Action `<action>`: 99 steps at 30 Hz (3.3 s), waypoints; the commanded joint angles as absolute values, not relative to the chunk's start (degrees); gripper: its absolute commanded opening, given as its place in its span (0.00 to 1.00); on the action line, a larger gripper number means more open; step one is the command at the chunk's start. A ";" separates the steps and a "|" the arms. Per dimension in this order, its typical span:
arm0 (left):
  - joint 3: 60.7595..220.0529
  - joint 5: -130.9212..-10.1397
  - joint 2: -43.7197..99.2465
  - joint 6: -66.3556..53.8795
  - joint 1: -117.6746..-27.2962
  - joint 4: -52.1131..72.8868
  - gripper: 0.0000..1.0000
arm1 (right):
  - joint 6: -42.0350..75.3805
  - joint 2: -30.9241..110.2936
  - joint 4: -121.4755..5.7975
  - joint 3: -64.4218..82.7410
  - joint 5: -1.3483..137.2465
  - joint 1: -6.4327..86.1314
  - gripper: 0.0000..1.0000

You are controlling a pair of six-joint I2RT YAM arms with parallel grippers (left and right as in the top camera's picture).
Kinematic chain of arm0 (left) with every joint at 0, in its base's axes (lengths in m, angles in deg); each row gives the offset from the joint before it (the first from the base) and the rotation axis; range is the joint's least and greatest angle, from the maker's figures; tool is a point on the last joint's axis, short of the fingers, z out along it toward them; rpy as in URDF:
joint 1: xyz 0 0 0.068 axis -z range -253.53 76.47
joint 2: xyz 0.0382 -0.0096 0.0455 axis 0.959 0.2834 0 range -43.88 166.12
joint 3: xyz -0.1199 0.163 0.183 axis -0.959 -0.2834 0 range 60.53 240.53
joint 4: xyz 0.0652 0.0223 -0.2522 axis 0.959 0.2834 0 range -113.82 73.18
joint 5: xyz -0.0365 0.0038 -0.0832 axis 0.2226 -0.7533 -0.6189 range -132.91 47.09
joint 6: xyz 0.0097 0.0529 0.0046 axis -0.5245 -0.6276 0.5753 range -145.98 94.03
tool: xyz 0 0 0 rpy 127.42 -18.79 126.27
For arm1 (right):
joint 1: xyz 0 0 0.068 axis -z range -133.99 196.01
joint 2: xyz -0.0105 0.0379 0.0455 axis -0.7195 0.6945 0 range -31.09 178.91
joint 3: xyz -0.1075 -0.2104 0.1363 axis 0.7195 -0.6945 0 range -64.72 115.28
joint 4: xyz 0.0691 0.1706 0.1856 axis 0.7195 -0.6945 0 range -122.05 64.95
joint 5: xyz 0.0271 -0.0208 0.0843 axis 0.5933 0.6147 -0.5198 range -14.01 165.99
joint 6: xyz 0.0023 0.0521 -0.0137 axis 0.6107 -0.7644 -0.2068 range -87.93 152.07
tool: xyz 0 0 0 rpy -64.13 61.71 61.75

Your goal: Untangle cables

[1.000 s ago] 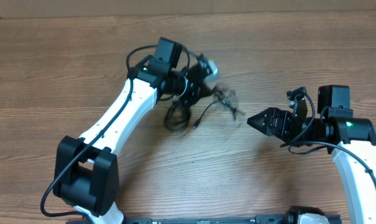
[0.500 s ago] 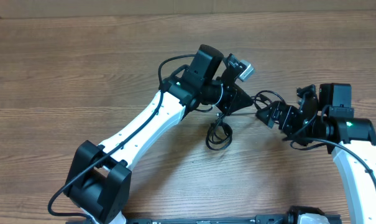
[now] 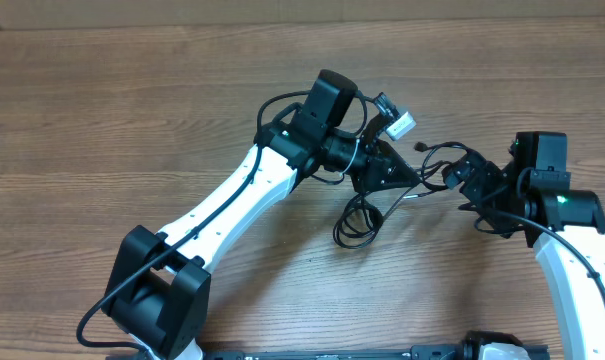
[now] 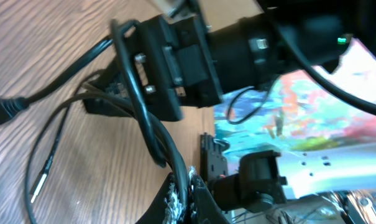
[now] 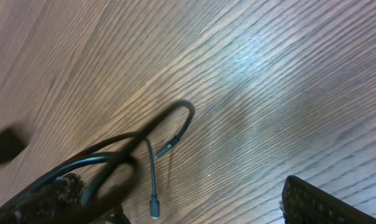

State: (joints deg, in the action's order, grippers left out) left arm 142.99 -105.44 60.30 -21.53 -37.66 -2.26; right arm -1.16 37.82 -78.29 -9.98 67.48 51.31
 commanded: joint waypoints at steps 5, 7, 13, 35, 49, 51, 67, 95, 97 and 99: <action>144.06 -127.95 60.12 -23.21 -44.91 -8.97 0.04 | -2.21 37.42 -82.79 -9.63 76.07 51.55 1.00; 144.06 -132.52 60.12 -19.43 -48.39 -13.12 0.04 | -2.21 37.40 -83.36 -9.63 77.05 51.55 1.00; 144.06 -133.48 59.71 -9.92 -56.61 -22.63 0.04 | -1.99 37.42 -85.94 -9.65 80.88 51.55 1.00; 144.03 -133.41 57.24 8.94 -67.78 -46.52 0.04 | 19.75 37.44 -79.07 -13.76 51.15 51.55 0.82; 142.96 -133.43 57.26 7.46 -67.78 -46.28 0.04 | 49.72 37.40 -76.08 -13.74 3.61 51.55 0.04; 142.61 -133.41 57.26 6.58 -67.78 -44.51 0.04 | 52.58 37.40 -76.06 -13.74 -0.74 51.55 0.04; 142.53 -76.54 57.26 -18.97 -67.91 6.73 0.04 | 53.13 37.40 -71.36 -13.71 -8.26 51.64 0.04; 142.55 -102.29 57.24 -69.94 -51.69 20.56 1.00 | 28.65 37.40 -68.23 -13.71 21.08 52.21 0.04; 142.55 -102.27 57.24 -72.26 -47.54 18.88 1.00 | 28.65 37.40 -68.21 -13.71 21.10 52.21 0.04; 142.55 -101.26 57.24 -72.26 -45.63 17.72 1.00 | 28.63 37.40 -68.17 -13.71 21.08 52.21 0.04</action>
